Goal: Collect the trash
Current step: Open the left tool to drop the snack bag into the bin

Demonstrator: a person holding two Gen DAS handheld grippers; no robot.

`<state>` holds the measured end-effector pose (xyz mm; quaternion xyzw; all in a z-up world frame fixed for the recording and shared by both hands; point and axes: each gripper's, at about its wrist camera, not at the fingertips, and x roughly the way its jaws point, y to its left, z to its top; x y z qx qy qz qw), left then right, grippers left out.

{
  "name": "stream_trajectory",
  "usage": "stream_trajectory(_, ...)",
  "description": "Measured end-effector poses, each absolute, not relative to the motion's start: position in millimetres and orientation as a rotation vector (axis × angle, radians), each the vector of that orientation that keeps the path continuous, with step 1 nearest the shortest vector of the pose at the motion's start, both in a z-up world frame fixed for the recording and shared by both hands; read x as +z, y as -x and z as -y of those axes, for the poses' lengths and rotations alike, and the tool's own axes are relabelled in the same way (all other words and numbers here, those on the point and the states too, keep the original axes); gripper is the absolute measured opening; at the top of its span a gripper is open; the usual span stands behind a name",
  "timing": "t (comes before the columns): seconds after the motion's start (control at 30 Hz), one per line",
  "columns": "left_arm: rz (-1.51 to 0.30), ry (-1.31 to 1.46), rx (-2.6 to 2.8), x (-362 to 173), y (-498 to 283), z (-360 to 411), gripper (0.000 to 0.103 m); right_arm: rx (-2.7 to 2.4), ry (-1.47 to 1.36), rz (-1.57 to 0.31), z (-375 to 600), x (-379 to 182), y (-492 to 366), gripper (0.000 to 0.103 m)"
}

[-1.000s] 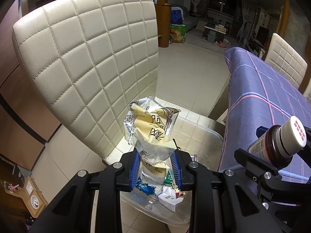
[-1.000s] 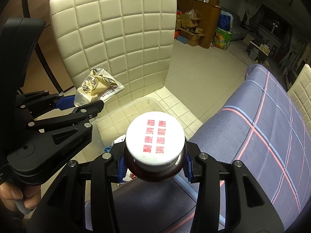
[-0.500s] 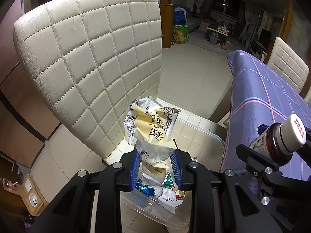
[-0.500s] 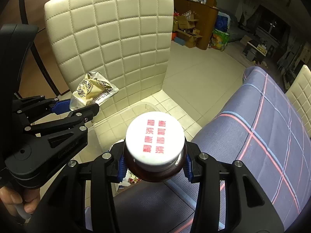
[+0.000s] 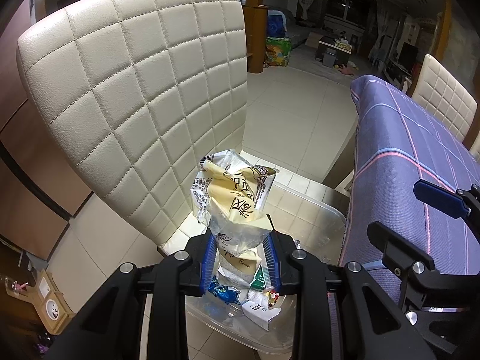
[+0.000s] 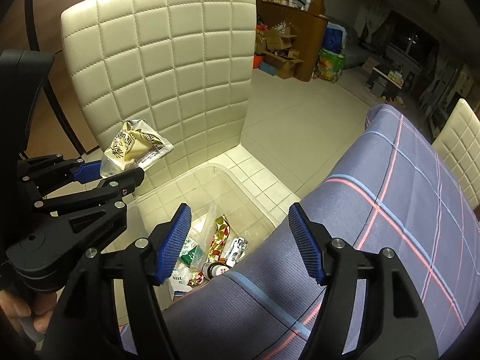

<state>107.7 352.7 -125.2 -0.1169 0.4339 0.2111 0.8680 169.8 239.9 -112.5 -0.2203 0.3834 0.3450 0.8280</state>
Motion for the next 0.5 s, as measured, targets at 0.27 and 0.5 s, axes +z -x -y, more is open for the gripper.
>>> stream_trajectory(0.27,-0.902,0.222,0.438,-124.2,-110.4,-348.2,0.033,0.730,0.460,-0.819,-238.6,-113.5,-170.3,0.068)
stream_trajectory(0.5,-0.892,0.232,0.469,-124.3,-108.2,-352.1,0.070,0.707,0.446,-0.823,-233.2,-114.0,-174.2,0.068)
